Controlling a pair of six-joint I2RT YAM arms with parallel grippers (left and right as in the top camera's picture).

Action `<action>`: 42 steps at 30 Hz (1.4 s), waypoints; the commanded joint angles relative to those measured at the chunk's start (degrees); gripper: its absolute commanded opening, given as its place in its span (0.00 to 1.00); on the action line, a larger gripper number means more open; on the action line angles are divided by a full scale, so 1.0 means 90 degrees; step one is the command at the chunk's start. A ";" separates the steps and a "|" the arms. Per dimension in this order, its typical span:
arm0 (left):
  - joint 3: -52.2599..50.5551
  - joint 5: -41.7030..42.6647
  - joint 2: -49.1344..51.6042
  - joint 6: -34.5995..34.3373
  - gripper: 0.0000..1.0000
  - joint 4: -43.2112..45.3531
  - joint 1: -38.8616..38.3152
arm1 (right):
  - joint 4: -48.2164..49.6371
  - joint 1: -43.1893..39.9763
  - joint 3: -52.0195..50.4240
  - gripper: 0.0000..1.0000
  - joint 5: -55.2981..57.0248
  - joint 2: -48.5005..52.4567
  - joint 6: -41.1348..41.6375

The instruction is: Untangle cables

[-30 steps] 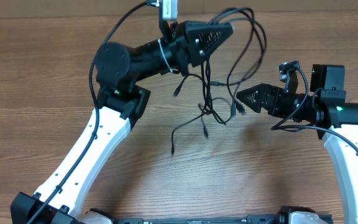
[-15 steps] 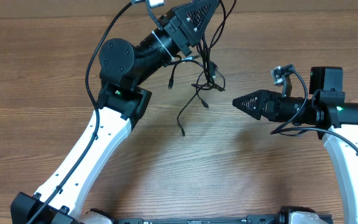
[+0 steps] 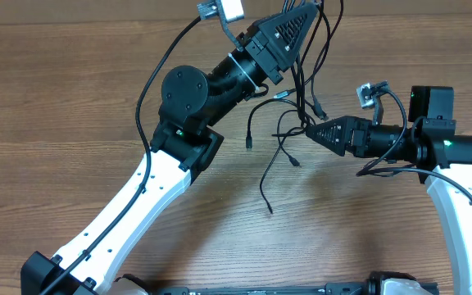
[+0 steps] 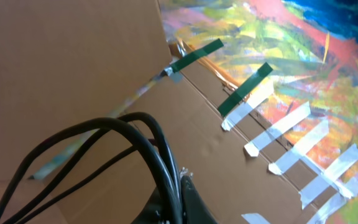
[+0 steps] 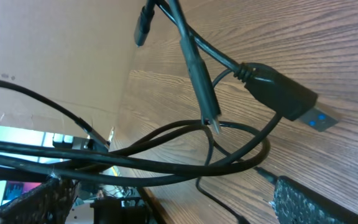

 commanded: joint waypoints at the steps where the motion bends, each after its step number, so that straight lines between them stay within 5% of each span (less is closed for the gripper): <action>1: 0.0087 -0.0236 -0.0087 -0.0197 0.04 0.0182 -0.0019 | 0.0049 -0.0010 0.0078 1.00 0.0109 -0.0041 0.0197; 19: 0.0090 -0.1129 -0.0087 -0.0726 0.04 0.0464 -0.0843 | 0.1797 0.0058 0.0078 1.00 0.0595 -0.0029 0.0702; 42: 0.0090 -0.1219 -0.0087 -0.0726 0.04 0.0593 -0.0925 | 0.2028 0.1540 0.0075 1.00 0.1904 0.0729 0.1069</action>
